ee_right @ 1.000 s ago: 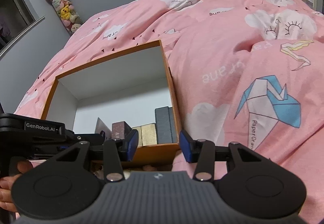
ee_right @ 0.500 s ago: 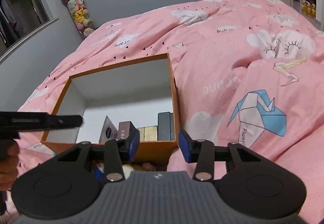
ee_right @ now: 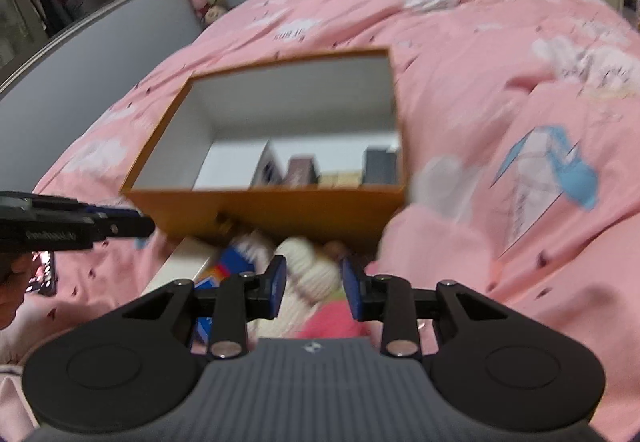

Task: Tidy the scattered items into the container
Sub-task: 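Grasp the Donald Duck plush with the left tool while the right tool grasps the crocheted bunny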

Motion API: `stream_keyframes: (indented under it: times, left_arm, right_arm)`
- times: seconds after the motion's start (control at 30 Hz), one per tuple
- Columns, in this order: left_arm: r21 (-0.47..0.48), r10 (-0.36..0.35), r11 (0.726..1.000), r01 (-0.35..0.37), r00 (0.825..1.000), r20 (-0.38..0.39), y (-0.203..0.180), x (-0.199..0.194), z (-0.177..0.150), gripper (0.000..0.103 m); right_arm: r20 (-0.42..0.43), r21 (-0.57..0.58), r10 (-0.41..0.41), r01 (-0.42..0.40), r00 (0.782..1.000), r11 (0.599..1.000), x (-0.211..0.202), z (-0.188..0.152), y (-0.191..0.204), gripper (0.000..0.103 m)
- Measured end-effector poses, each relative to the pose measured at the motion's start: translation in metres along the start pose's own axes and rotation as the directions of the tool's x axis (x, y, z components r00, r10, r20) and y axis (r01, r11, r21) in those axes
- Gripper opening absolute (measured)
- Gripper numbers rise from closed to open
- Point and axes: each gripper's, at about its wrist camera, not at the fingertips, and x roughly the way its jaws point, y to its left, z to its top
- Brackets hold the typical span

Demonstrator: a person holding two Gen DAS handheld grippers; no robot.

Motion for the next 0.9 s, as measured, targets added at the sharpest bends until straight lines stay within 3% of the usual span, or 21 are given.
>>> stream_keyframes:
  times: [0.13, 0.23, 0.4, 0.57, 0.77, 0.9]
  left_arm:
    - [0.043, 0.058, 0.998, -0.054, 0.993, -0.101, 0.003, 0.018, -0.019, 0.052]
    - [0.058, 0.062, 0.997, -0.057, 0.994, -0.091, 0.000, 0.022, -0.029, 0.052]
    - [0.110, -0.046, 0.993, 0.051, 0.998, -0.043, -0.013, 0.024, -0.031, 0.057]
    - [0.189, -0.044, 0.981, 0.048, 0.999, -0.028, -0.027, 0.035, -0.026, 0.058]
    - [0.245, -0.053, 0.967, 0.064, 0.997, -0.049, -0.030, 0.048, -0.014, 0.060]
    - [0.240, -0.058, 0.968, 0.072, 0.996, -0.065, -0.028, 0.051, -0.011, 0.060]
  right_arm:
    - [-0.047, -0.005, 0.028, -0.028, 0.999, 1.000, 0.013, -0.008, 0.012, 0.035]
    - [-0.077, -0.044, -0.001, -0.003, 0.997, 0.999, 0.020, -0.011, 0.019, 0.037]
    - [-0.115, -0.143, -0.015, -0.001, 0.993, 0.990, 0.030, -0.016, 0.032, 0.045]
    - [-0.151, -0.199, -0.021, -0.010, 0.988, 0.980, 0.040, -0.020, 0.039, 0.052]
    - [-0.175, -0.434, -0.096, 0.011, 0.980, 0.901, 0.056, -0.025, 0.065, 0.054]
    - [-0.190, -0.499, -0.119, 0.009, 0.974, 0.867, 0.072, -0.025, 0.071, 0.054]
